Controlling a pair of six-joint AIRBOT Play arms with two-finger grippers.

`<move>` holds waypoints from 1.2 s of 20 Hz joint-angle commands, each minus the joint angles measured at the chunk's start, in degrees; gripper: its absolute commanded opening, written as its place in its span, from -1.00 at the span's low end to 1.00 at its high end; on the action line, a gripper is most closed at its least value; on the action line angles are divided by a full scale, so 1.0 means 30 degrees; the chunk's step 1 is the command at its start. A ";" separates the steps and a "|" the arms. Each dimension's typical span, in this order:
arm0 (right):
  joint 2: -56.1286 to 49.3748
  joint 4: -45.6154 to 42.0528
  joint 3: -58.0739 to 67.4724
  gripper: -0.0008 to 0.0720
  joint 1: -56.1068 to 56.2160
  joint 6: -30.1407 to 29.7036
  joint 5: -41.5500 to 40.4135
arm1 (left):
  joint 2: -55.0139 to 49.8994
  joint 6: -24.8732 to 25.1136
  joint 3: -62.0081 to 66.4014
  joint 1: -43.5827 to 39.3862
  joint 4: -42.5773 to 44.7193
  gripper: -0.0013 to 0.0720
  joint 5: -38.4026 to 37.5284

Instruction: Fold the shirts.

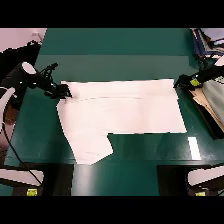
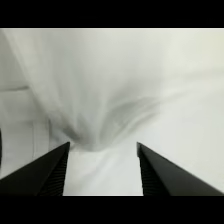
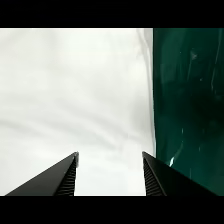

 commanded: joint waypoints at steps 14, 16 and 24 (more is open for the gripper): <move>0.9362 0.0124 -0.8116 0.26 -0.1231 -0.0568 -0.0117 | 1.3959 -0.2907 -1.6014 0.0000 -0.0860 0.37 -0.2922; 0.9719 0.0131 -0.8109 0.26 -0.1231 -0.0619 -0.0146 | 1.3959 -0.2346 -1.6750 0.0000 -0.2033 0.37 -0.2047; 1.1045 0.0124 -0.8116 0.26 -0.1231 -0.0612 0.0051 | 1.3959 -0.1282 -1.9139 -0.0015 -0.5115 0.37 0.1902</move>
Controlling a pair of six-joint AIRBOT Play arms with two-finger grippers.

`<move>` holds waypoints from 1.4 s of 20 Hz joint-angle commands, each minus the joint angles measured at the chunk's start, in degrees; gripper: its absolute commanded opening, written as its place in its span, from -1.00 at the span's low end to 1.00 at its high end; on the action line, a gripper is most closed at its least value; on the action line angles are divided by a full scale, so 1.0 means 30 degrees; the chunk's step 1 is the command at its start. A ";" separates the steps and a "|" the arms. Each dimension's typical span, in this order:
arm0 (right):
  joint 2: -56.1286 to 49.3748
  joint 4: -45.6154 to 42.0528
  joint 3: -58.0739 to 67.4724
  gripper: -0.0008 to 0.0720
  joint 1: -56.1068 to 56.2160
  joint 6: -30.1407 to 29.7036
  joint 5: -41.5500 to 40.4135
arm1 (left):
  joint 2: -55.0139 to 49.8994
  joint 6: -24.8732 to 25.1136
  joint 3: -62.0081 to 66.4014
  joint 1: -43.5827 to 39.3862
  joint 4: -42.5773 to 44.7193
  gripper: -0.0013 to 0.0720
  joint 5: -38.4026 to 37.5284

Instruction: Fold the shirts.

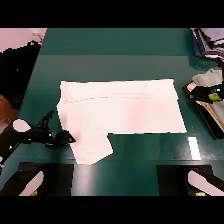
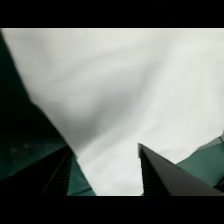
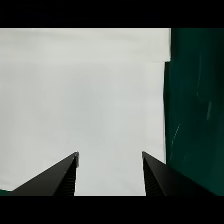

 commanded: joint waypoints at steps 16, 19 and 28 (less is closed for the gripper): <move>0.0692 0.2368 -1.0688 0.25 -0.9049 -0.0845 -0.0299 | 0.0036 0.2375 -0.0954 0.0000 -0.2652 -0.89 0.1297; -0.0277 0.3570 -1.1132 0.25 -0.8451 -0.1042 -0.1450 | 0.0036 0.2368 -0.0954 0.0000 -0.2652 -0.89 0.1392; -0.1188 0.2885 -0.9078 -0.93 -0.5202 -0.1115 -0.2106 | 0.0036 0.2229 -0.0576 0.0000 -0.1880 -0.90 0.0226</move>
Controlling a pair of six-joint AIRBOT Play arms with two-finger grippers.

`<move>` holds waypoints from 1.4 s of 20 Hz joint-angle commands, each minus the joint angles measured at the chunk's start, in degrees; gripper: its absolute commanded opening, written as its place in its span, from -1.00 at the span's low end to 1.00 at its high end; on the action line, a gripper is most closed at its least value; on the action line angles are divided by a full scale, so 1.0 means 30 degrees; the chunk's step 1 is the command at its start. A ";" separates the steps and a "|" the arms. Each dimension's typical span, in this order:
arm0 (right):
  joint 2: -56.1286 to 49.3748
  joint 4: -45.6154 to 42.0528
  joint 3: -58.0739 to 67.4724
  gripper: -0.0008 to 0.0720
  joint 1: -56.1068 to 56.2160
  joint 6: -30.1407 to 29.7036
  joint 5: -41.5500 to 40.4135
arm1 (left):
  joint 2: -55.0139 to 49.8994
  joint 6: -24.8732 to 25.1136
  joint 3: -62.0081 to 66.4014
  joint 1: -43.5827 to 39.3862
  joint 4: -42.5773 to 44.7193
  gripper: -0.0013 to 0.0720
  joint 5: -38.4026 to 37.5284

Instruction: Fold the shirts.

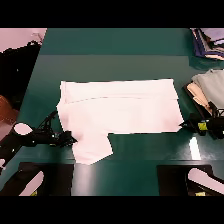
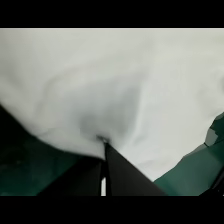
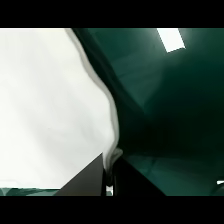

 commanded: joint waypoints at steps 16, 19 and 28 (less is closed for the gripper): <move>0.7868 -0.6404 0.3111 -0.94 0.1800 0.1690 0.6550 | 0.4546 -0.2965 0.7031 0.0000 0.4218 -0.89 -0.4663; 0.4765 -0.6419 0.5464 -0.94 0.3636 0.2215 0.4889 | 0.0707 -0.1472 0.9180 0.0000 0.4218 -0.89 -0.2492; -0.5013 -0.4044 1.2626 -0.93 0.5370 0.2900 0.3912 | -1.1752 -0.0612 1.7879 0.0000 0.3497 -0.89 0.0532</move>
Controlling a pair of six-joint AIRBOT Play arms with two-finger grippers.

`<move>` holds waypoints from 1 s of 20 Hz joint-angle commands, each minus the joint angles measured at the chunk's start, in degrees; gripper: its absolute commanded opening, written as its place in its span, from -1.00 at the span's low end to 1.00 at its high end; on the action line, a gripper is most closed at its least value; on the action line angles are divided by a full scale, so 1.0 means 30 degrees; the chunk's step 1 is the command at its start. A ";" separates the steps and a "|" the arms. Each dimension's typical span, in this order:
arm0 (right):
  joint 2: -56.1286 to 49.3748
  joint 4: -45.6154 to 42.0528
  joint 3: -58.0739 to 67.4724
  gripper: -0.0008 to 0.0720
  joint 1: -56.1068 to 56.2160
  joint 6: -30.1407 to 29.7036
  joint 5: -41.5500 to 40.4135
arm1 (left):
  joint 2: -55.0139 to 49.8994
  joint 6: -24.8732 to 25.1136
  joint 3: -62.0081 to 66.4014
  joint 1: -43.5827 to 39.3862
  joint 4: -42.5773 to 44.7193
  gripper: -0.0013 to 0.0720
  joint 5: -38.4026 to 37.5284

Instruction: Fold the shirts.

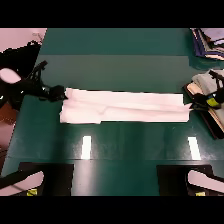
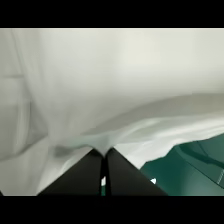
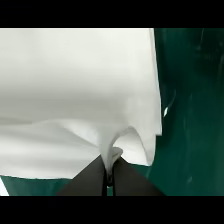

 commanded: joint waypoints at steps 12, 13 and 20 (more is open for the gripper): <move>-0.5362 0.4175 0.3446 0.51 -0.2069 -0.2157 0.0590 | -0.4313 0.0335 0.3322 0.0036 -0.0423 0.64 0.0896; -0.5144 0.4182 0.2652 0.51 -0.2521 -0.2550 0.0576 | -0.4313 0.0342 0.3446 0.0036 -0.0466 0.14 0.0532; -0.6229 0.7672 -0.0313 0.45 -0.3942 -0.4816 -0.0342 | -0.4320 0.0401 0.3490 -0.1756 -0.0860 -0.89 0.0605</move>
